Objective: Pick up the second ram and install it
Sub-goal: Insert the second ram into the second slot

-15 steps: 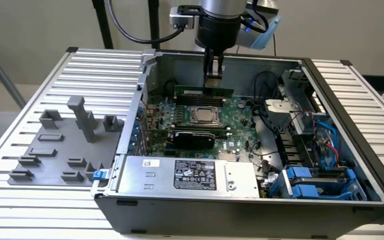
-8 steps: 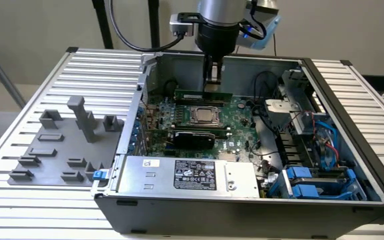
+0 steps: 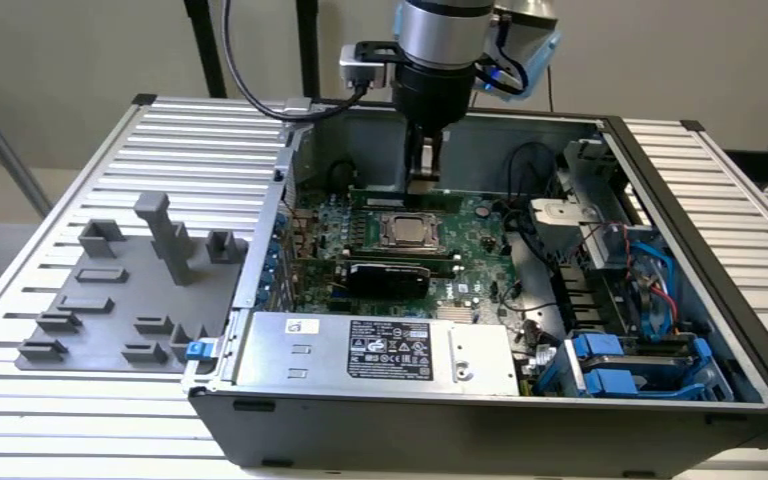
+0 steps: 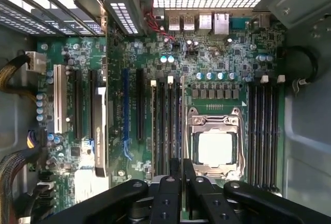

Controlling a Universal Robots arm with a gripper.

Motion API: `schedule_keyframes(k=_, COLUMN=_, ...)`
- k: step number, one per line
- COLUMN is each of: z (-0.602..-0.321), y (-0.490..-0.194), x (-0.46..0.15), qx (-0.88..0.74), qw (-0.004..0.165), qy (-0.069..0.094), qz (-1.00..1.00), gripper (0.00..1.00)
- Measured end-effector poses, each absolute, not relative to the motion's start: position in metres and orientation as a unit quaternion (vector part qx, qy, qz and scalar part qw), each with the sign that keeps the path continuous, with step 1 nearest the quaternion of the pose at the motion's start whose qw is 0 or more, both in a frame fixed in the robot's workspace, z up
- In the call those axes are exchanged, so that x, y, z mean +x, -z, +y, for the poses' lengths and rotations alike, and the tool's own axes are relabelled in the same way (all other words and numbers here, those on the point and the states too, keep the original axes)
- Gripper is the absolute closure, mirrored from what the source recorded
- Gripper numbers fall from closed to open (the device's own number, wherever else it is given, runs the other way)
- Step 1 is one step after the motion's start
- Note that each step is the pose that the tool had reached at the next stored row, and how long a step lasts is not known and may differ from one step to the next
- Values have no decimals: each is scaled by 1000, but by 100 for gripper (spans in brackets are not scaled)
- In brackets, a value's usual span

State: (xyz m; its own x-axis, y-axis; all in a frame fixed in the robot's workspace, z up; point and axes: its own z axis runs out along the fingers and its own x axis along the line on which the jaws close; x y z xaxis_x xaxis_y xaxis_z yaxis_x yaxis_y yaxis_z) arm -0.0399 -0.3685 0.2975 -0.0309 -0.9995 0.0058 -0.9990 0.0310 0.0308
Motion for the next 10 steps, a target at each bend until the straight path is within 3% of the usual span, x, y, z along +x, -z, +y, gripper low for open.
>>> schedule_keyframes(k=10, z=-368, y=-279, x=-40, qx=696, qw=12, qy=8, qz=-718, gripper=100)
